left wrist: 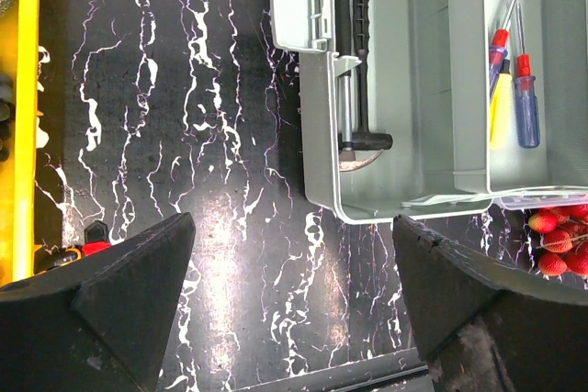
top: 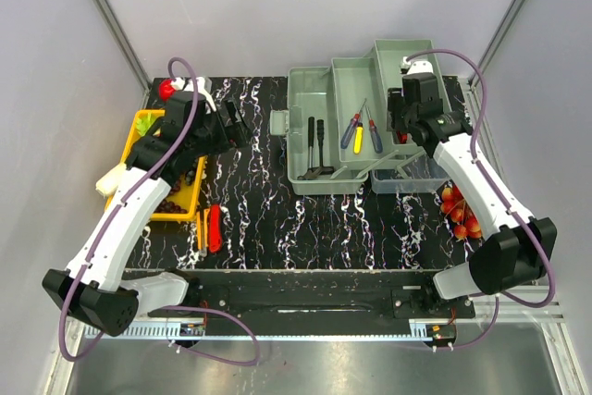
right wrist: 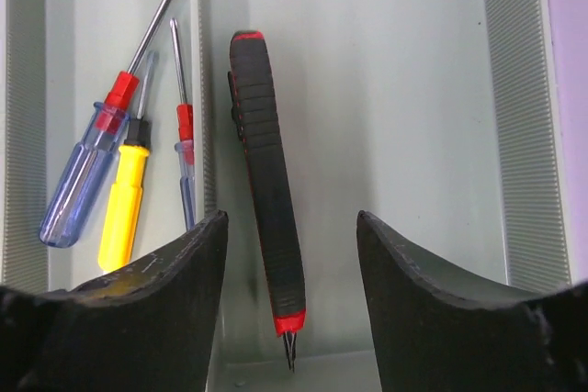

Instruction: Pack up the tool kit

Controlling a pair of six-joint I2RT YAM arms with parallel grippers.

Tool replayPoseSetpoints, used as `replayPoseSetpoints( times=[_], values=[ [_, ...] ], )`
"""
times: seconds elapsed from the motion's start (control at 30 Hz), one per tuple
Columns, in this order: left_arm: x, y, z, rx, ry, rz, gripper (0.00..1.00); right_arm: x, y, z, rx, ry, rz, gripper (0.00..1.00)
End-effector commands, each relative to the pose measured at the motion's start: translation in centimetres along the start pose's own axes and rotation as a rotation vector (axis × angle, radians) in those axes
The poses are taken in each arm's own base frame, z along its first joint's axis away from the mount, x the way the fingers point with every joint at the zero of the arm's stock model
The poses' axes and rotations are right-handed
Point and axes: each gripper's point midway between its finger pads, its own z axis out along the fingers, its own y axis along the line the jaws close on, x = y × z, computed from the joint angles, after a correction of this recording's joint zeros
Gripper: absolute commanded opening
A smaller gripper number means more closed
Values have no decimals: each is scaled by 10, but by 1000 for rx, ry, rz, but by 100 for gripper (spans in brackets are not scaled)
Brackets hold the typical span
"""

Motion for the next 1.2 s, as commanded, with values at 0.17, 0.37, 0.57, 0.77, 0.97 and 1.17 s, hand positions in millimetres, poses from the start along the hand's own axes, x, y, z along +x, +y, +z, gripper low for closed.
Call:
replayPoseSetpoints(
  times=[0.17, 0.37, 0.57, 0.77, 0.97, 1.17],
  values=[
    [7, 34, 0, -143, -5, -2, 93, -60, -5, -58, -42, -189, 126, 65],
    [76, 95, 20, -392, 220, 34, 93, -74, 18, -88, -216, -246, 158, 67],
    [141, 128, 29, -495, 410, 16, 91, -71, 32, -89, -293, -236, 196, 69],
    [181, 140, 39, -501, 464, -42, 90, -67, 37, -86, -309, -222, 210, 69],
    [186, 152, 57, -541, 438, -36, 89, -72, 35, -91, -312, -242, 210, 69],
    [203, 161, 77, -561, 479, -30, 86, -77, 30, -99, -298, -274, 213, 70]
  ],
)
